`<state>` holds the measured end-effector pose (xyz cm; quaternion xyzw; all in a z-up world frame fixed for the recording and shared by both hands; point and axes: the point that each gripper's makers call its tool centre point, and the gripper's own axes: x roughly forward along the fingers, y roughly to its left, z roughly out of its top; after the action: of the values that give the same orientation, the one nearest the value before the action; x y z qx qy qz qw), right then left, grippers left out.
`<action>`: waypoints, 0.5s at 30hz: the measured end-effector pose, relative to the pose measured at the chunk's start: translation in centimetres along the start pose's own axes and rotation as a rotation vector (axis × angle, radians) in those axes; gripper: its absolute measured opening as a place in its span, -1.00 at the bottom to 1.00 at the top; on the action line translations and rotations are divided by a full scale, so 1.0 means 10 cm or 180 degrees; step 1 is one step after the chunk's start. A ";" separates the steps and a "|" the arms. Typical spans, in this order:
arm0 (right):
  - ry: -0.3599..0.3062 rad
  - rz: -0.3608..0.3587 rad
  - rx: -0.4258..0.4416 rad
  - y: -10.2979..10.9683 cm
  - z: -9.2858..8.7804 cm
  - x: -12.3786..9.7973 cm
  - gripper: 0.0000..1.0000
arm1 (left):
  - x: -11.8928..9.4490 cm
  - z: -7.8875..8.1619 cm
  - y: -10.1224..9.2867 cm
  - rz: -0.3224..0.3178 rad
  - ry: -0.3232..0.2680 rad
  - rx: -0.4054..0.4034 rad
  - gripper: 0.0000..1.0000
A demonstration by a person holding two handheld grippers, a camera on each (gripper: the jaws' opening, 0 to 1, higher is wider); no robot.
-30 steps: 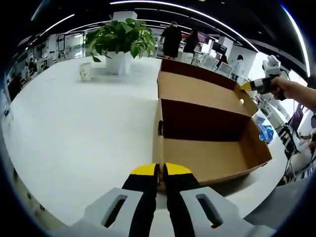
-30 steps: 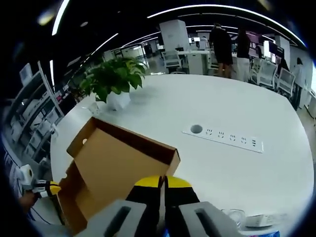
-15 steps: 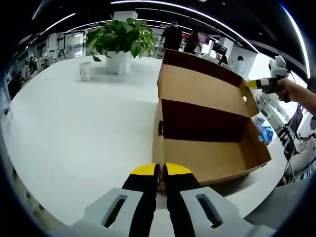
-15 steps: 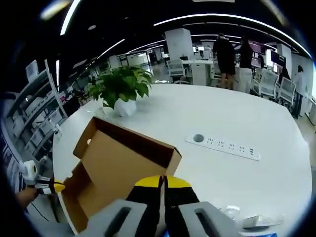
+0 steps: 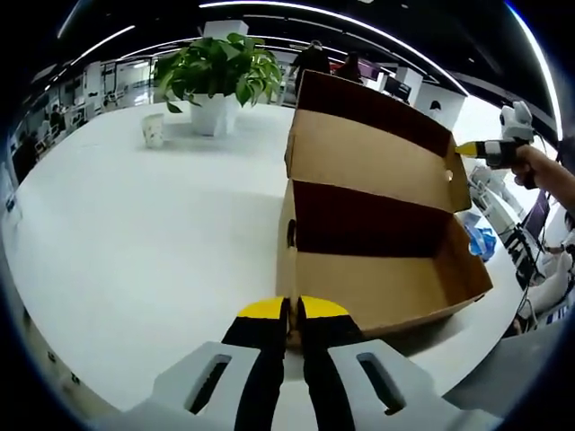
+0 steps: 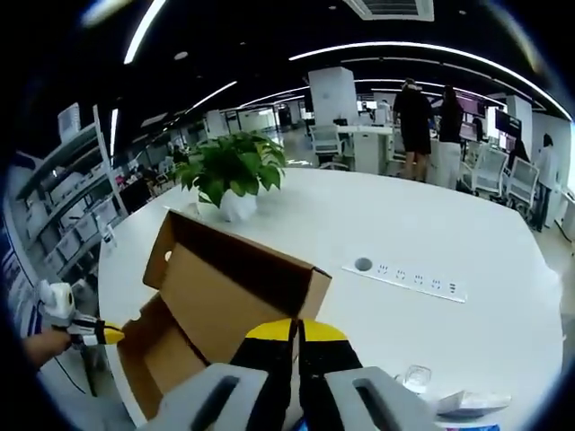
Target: Operate the shoe box by opening the lid, removing the specified soft item, and placing it in the target area until the item is outside and the box remains undamaged.
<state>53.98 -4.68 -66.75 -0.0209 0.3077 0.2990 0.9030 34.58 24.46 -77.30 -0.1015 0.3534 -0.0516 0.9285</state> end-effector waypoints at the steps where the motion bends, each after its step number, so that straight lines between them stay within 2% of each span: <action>1: -0.0025 0.0002 0.0007 0.01 0.00 -0.03 -1.00 | 0.00 0.00 0.00 -0.0005 0.0004 0.0008 -0.95; 9: -0.0163 -0.0018 -0.0097 0.14 -0.03 -0.19 -1.00 | 0.00 0.00 -0.01 -0.0024 0.0004 0.0009 -0.95; 15: -0.0232 -0.0007 -0.0106 0.16 -0.04 -0.26 -1.00 | 0.00 0.00 -0.02 -0.0039 0.0014 0.0037 -0.95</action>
<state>51.24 -4.83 -65.31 -0.0254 0.2696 0.3037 0.9135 34.54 24.28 -77.27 -0.0981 0.3545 -0.0595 0.9280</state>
